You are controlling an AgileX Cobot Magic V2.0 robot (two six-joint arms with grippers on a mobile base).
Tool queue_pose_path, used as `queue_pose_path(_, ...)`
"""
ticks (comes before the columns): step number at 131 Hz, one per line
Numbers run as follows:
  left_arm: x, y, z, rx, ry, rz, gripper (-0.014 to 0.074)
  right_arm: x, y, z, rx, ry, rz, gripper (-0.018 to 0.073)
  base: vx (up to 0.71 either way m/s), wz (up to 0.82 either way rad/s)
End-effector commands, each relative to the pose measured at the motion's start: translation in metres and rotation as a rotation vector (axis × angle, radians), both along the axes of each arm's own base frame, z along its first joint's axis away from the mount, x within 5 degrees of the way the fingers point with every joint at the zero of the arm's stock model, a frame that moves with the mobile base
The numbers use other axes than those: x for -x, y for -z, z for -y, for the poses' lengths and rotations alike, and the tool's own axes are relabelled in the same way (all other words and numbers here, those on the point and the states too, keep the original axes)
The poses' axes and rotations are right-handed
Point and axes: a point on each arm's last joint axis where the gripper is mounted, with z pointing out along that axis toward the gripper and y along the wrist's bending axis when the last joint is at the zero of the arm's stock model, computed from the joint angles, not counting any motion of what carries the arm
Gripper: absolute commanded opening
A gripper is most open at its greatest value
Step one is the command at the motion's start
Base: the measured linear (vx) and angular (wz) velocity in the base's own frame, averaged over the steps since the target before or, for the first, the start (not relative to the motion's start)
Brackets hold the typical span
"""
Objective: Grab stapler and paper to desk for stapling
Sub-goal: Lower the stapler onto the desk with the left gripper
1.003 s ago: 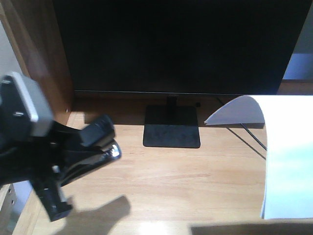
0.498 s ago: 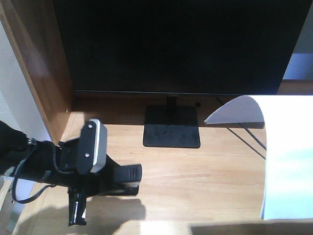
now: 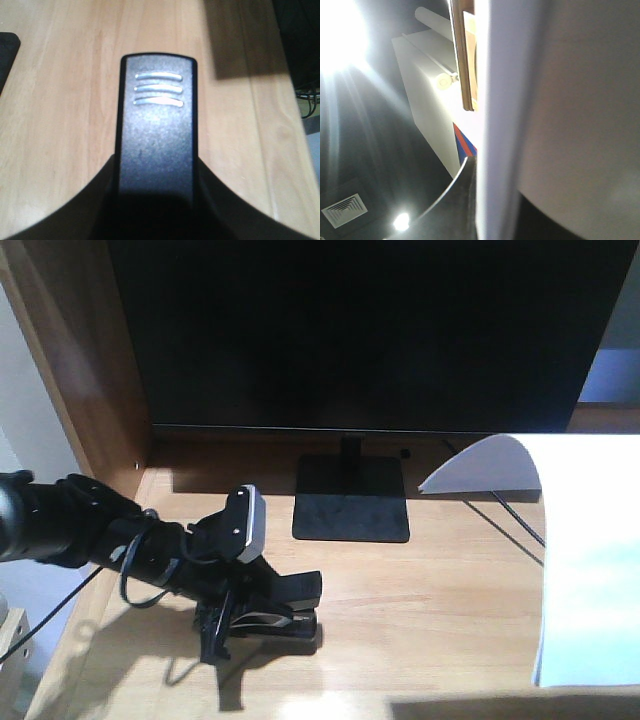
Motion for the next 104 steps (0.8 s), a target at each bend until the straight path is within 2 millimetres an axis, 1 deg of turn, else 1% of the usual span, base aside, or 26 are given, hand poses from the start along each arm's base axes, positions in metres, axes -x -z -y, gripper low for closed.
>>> queue_pose_path(1,-0.012,-0.022,0.011,0.11,0.008,0.035,0.0,0.004,-0.009,0.001,-0.011,0.0,0.057,-0.0006,0.0,0.0)
queue_pose_path(17,-0.024,-0.016,0.015,0.111,0.009,0.034,0.0,0.004,-0.009,0.001,-0.011,0.0,0.057,-0.0006,0.0,0.0)
queue_pose_path(37,-0.031,-0.005,0.022,0.11,0.013,0.015,0.0,0.004,-0.009,0.001,-0.011,0.0,0.057,-0.0006,0.0,0.0)
queue_pose_path(63,-0.032,0.01,0.029,0.122,-0.01,-0.033,0.0001,0.004,-0.009,0.001,-0.011,0.0,0.057,-0.0006,0.0,0.0)
queue_pose_path(90,-0.031,0.018,0.03,0.106,0.0,-0.049,0.0007,0.004,-0.009,0.001,-0.011,0.0,0.057,-0.0006,0.0,0.0)
queue_pose_path(104,-0.031,0.02,0.029,0.093,0.008,-0.046,0.0027,0.004,-0.009,0.001,-0.011,0.0,0.057,-0.0006,0.0,0.0)
